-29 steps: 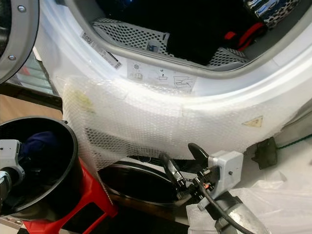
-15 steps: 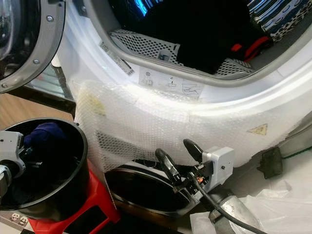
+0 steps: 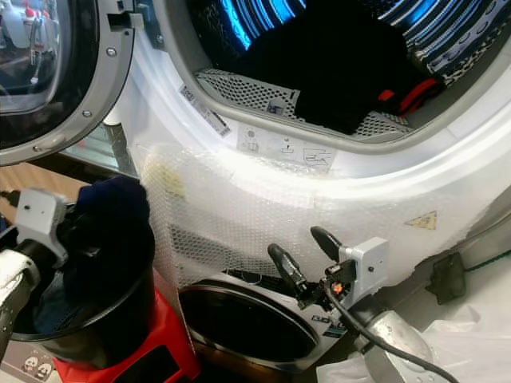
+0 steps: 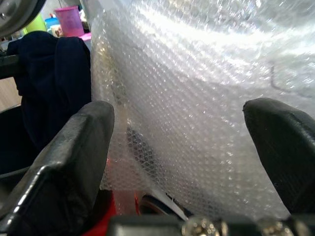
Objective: Clothes washing
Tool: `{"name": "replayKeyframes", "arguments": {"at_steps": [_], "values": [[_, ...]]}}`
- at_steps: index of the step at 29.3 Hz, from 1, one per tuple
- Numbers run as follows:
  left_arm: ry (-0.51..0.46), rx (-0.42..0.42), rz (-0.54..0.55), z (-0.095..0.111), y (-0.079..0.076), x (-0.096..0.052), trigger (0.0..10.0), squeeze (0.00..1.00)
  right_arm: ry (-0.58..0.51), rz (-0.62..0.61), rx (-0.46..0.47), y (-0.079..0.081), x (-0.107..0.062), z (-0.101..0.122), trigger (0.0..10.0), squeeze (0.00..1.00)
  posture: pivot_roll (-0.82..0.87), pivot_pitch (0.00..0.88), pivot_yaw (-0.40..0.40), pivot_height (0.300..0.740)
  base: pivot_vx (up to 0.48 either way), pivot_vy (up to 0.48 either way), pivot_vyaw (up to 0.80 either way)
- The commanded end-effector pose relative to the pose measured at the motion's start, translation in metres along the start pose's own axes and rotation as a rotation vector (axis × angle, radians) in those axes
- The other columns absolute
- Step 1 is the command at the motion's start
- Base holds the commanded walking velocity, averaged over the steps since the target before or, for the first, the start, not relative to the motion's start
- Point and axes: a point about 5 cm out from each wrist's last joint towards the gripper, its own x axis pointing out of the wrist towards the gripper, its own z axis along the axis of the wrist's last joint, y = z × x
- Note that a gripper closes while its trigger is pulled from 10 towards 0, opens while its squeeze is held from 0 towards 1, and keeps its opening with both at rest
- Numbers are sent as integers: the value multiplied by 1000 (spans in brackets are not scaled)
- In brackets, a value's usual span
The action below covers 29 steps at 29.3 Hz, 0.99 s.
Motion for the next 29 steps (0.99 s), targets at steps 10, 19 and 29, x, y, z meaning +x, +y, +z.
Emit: {"name": "replayKeyframes", "arguments": {"at_steps": [10, 19, 29], "values": [[-115, 9, -345, 36, -46, 3, 10000, 0, -10, -35, -49, -18, -2, 3, 10000, 0, 9, 47, -95, 740, 0, 0, 0], [-188, -31, -439, 59, -55, 8, 10000, 0, -11, -13, -55, -18, -7, 2, 10000, 0, -17, 35, -80, 740, 0, 0, 0], [-312, -114, -534, 91, -61, 9, 10000, 0, -1, 26, -51, -13, -9, 0, 10000, 0, -27, 16, -75, 740, 0, 0, 0]]}}
